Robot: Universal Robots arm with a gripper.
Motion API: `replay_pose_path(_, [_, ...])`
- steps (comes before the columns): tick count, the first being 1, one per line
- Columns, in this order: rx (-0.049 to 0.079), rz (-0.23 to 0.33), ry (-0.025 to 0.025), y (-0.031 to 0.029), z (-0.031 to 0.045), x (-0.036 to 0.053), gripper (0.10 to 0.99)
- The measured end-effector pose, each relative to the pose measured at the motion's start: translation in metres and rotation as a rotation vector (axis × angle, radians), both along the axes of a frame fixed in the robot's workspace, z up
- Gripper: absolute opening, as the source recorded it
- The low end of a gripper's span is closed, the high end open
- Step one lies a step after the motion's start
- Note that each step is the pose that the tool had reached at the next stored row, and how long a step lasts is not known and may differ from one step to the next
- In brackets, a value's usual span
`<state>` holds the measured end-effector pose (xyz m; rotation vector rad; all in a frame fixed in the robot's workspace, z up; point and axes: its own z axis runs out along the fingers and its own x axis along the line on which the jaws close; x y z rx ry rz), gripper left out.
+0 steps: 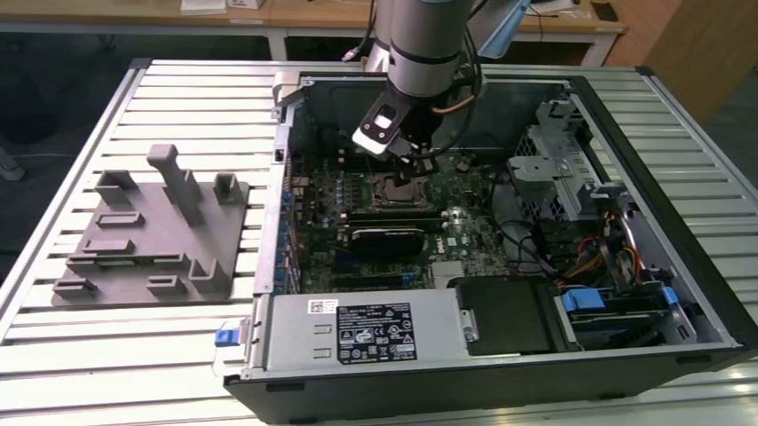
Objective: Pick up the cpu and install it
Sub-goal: 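Close the cpu cover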
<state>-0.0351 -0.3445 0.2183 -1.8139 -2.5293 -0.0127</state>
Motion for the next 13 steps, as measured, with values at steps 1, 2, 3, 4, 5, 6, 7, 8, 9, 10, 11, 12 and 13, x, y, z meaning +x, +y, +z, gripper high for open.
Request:
replay_pose_path(1, [0.0,0.018,0.0,0.0,-0.0001,0.0,0.106])
replay_pose_path(2, [0.0,0.036,0.0,0.0,-0.0002,0.0,0.106])
replay_pose_path(3, [0.0,0.054,-0.0001,0.0,-0.0003,0.0,0.106])
replay_pose_path(4, [0.0,0.072,0.0,0.0,-0.0004,0.0,0.106])
replay_pose_path(5, [0.0,0.09,0.0,0.0,-0.0005,0.0,0.106])
replay_pose_path(6, [0.0,0.108,0.0,0.0,-0.0006,0.0,0.106])
replay_pose_path(7, [0.0,0.126,0.0,0.0,-0.0007,0.0,0.106])
replay_pose_path(8, [0.0,0.146,-0.0001,0.0,-0.0009,0.0,0.106])
replay_pose_path(9, [0.0,0.164,0.0,0.0,-0.001,0.0,0.106])
replay_pose_path(10, [0.0,0.182,-0.0001,0.0,-0.0012,0.0,0.106])
replay_pose_path(11, [0.0,0.2,-0.0001,0.0,-0.0013,0.0,0.106])
replay_pose_path(12, [0.0,0.218,0.0,0.0,-0.0014,0.0,0.106])
replay_pose_path(13, [0.0,0.236,0.0,0.0,-0.0016,0.0,0.106])
